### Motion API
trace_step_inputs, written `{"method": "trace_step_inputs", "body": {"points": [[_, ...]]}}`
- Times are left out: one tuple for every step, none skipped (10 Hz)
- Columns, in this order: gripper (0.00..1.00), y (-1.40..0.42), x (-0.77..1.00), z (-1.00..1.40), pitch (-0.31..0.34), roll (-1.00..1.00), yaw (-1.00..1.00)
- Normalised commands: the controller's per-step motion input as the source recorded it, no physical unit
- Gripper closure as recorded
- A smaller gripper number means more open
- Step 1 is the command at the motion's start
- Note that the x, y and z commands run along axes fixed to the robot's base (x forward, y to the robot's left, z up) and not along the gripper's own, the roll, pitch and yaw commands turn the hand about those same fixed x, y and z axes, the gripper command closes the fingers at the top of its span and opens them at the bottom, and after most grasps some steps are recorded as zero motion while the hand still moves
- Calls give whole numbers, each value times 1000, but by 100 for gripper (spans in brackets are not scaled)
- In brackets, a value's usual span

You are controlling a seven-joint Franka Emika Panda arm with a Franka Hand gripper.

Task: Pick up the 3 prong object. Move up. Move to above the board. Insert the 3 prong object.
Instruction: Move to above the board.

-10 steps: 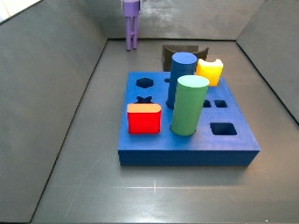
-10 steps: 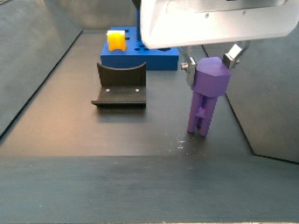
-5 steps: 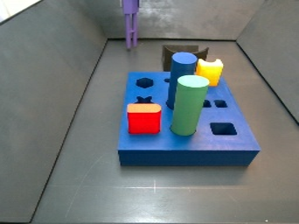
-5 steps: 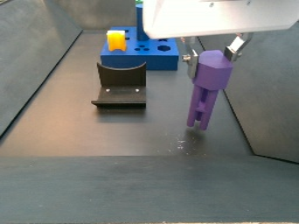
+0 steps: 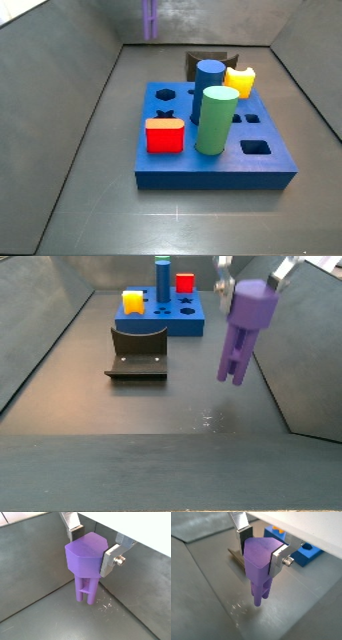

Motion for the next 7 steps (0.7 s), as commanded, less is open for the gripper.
{"method": "trace_step_inputs", "body": {"points": [[100, 170, 631, 1000, 229, -103, -153], [100, 129, 521, 791, 248, -109, -121], [100, 100, 450, 654, 224, -101, -102], [100, 57, 304, 349, 179, -87, -73], [100, -1000, 29, 149, 98, 155, -611], [100, -1000, 14, 136, 46, 168, -552], [100, -1000, 5, 144, -9, 167, -371]]}}
